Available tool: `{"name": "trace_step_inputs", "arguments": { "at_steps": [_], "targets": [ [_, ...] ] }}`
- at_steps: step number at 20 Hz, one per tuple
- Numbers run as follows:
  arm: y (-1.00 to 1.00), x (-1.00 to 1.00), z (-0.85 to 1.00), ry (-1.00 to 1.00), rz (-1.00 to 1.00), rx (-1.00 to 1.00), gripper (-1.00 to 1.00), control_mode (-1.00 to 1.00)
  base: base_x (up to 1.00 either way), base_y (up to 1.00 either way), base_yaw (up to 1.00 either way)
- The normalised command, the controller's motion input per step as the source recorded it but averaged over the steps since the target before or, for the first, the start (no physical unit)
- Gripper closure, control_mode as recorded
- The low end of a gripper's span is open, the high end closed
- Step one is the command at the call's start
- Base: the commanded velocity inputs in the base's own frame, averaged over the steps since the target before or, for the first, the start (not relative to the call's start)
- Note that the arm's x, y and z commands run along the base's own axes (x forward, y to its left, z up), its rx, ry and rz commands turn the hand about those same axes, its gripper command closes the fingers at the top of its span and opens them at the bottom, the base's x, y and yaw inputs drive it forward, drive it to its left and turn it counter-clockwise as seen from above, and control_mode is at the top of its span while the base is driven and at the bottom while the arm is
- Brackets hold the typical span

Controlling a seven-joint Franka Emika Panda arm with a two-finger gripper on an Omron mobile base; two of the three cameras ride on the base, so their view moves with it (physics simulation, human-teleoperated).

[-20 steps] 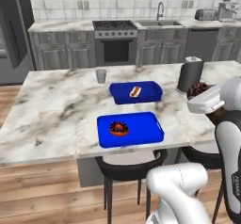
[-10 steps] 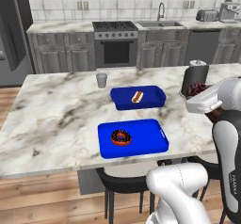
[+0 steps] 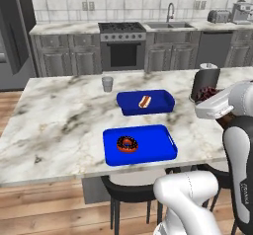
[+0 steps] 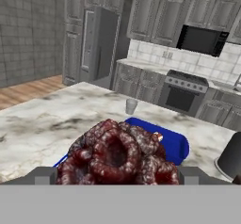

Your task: Take the cake and donut from the fridge and place them on the empty tray on the dining counter.

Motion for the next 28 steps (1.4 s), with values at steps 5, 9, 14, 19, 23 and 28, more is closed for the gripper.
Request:
{"name": "trace_step_inputs", "arguments": {
  "at_steps": [5, 9, 14, 19, 23, 28],
  "targets": [
    [0.0, 0.0, 0.0, 0.0, 0.0, 0.0, 1.0, 1.0, 0.43, 0.0, 0.03],
    [0.0, 0.4, -0.09, 0.05, 0.01, 0.0, 1.0, -1.0, 0.12, 0.0, 0.0],
    [0.0, 0.55, -0.25, 0.14, 0.01, 0.0, 1.0, -1.0, 0.0, 0.0, 0.0],
    [0.0, 0.49, -0.39, 0.14, 0.0, 0.0, 1.0, -1.0, 0.0, 0.0, 0.0],
    [0.0, 0.31, -0.51, 0.13, 0.0, 0.0, 1.0, -1.0, 0.0, 0.0, 0.0],
    [0.0, 0.23, -0.48, 0.11, 0.0, 0.0, 1.0, -1.0, 0.0, 0.0, 0.0]
  ]
}}
